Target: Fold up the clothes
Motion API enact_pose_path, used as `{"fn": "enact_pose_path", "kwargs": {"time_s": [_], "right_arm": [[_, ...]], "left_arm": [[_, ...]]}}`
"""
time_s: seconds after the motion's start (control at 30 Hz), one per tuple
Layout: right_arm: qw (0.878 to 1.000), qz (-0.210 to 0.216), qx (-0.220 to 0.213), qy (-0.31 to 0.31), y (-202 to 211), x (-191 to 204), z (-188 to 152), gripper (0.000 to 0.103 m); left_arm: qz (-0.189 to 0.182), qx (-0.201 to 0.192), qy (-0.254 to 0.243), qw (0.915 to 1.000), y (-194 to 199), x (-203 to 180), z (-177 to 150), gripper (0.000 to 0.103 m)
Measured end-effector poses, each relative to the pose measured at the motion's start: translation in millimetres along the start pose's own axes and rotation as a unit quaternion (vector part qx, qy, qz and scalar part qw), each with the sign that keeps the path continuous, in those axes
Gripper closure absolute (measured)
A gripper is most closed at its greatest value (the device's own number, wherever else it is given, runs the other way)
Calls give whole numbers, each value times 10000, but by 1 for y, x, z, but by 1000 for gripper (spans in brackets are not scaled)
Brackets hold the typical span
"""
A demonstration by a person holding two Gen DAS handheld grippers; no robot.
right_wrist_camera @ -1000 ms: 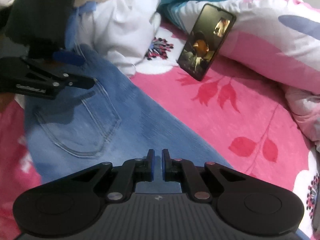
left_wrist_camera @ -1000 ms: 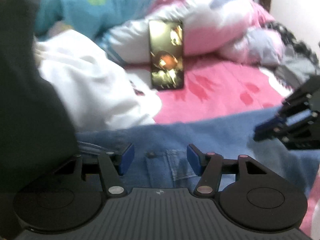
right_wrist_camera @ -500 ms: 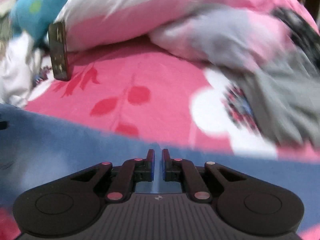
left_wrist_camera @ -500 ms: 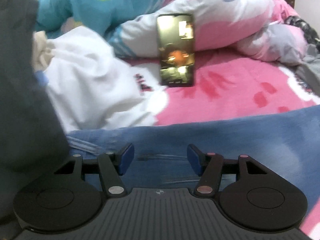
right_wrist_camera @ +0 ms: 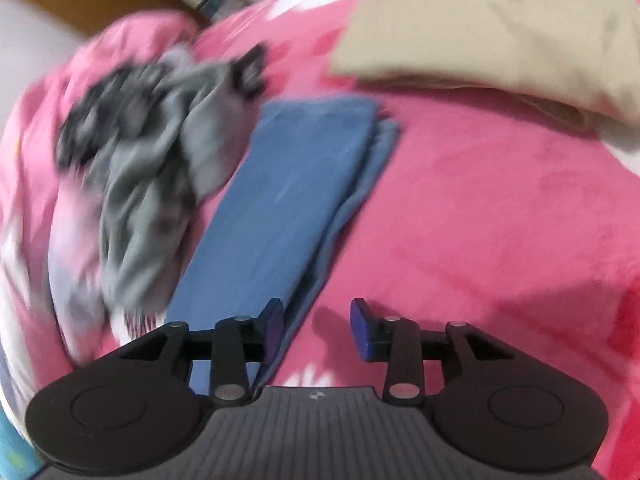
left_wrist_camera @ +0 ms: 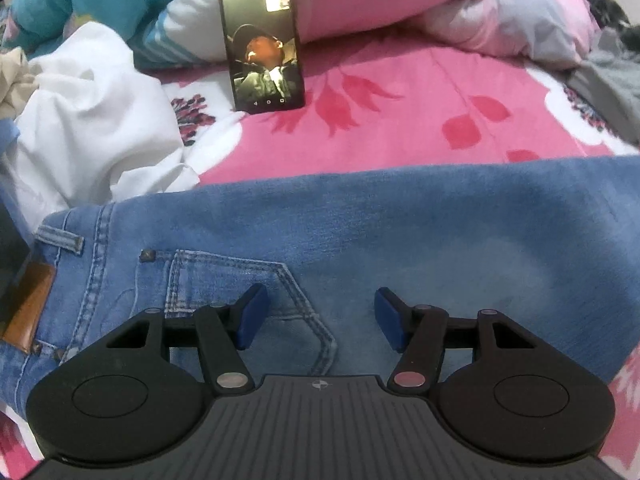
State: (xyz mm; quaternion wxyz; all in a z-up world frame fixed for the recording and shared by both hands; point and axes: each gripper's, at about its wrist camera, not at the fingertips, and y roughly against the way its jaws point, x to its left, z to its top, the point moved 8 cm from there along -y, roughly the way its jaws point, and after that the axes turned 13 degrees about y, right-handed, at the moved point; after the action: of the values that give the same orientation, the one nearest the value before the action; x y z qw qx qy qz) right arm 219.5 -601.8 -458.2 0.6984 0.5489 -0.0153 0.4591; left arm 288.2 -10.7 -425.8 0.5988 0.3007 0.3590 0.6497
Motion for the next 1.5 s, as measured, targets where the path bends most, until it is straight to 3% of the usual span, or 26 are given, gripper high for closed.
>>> {"fn": "enact_pose_path", "kwargs": {"time_s": [0.23, 0.57, 0.63, 0.67, 0.7, 0.83, 1.0, 1.17, 1.33, 1.5], "right_arm": [[9882, 747, -341, -1290, -39, -28, 31, 53], [9782, 942, -764, -1685, -60, -33, 55, 54], [9795, 861, -823, -1627, -63, -31, 58, 58], [9814, 783, -807, -1558, -63, -30, 59, 67], [9839, 690, -770, -1456, -63, -28, 60, 88], [9906, 701, -869, -786, -41, -4, 69, 95], [9873, 1262, -939, 237, 0, 68, 69, 96], [9653, 2036, -735, 1461, 30, 165, 38, 96], [9302, 3002, -113, 2109, 31, 263, -35, 96], [9020, 3613, 801, 2224, 12, 329, -129, 96]], "left_arm": [[123, 90, -29, 9999, -5, -2, 3, 41], [215, 63, 90, 9997, -8, -3, 4, 40], [203, 46, 91, 9997, -8, -2, 4, 40], [196, 37, 88, 9998, -8, -2, 4, 40], [186, 33, 87, 9998, -8, -2, 4, 40], [118, 3, 83, 9999, -7, -1, 4, 40], [1, -91, 60, 9999, -6, 1, 4, 40], [-145, -175, 42, 9997, -6, 3, 3, 40], [-320, -230, 83, 9992, -4, 7, 3, 40], [-451, -368, 462, 9972, 12, 22, 8, 40]]}}
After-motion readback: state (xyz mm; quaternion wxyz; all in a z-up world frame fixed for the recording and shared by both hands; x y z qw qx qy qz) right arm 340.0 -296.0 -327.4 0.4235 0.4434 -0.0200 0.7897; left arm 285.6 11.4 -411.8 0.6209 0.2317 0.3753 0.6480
